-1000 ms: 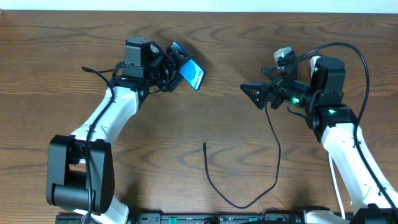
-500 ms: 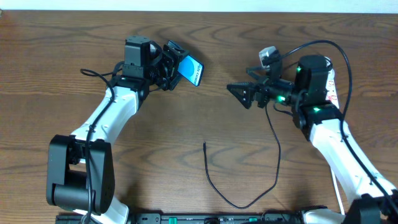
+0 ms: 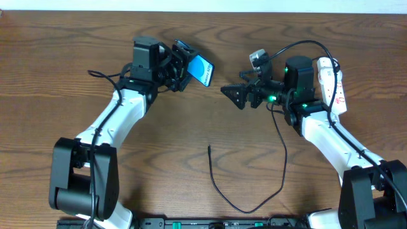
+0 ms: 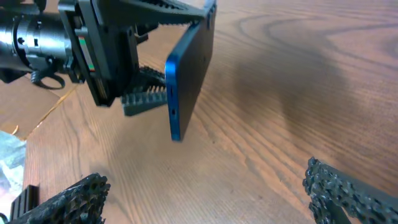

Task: Plug charger to phone and switch on socket
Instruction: 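Move the right gripper from rest toward the phone held by the left, then close the right gripper on the phone's side edge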

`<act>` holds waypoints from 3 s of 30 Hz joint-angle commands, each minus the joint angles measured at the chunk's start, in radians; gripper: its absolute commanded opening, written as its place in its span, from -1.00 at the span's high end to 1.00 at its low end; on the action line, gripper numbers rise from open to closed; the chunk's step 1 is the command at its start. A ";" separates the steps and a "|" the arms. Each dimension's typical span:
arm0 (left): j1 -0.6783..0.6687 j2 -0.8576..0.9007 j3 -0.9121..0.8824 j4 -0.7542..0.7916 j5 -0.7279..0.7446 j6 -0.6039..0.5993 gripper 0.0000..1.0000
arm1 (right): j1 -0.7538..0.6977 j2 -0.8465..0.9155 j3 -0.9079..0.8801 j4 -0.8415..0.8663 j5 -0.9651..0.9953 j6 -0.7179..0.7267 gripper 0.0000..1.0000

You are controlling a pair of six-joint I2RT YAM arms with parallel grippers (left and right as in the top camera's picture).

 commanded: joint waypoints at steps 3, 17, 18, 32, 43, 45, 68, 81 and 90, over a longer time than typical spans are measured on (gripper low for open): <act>-0.040 -0.028 0.003 0.022 -0.029 -0.010 0.85 | 0.018 0.002 0.018 0.011 0.004 0.029 -0.98; -0.068 -0.028 0.003 0.055 -0.034 -0.055 0.86 | 0.098 0.002 0.018 0.066 0.185 0.217 -0.99; -0.070 -0.028 0.003 0.055 -0.034 -0.055 0.86 | 0.099 0.002 0.018 0.066 0.191 0.218 -0.98; -0.161 -0.028 0.003 0.056 -0.020 -0.101 0.86 | 0.103 0.002 0.018 0.065 0.238 0.218 -0.80; -0.179 -0.028 0.003 0.093 -0.019 -0.167 0.86 | 0.103 0.002 0.018 0.063 0.238 0.218 -0.47; -0.180 -0.028 0.003 0.093 -0.016 -0.167 0.85 | 0.103 0.002 0.018 0.062 0.238 0.218 -0.37; -0.208 -0.028 0.003 0.101 -0.016 -0.167 0.86 | 0.103 0.002 0.018 0.057 0.238 0.217 0.98; -0.207 -0.028 0.003 0.100 -0.016 -0.150 -0.83 | 0.101 0.002 0.018 0.058 0.241 0.217 0.98; -0.206 -0.028 0.003 0.098 0.008 -0.101 -0.84 | 0.074 0.002 0.018 0.063 0.291 0.240 0.98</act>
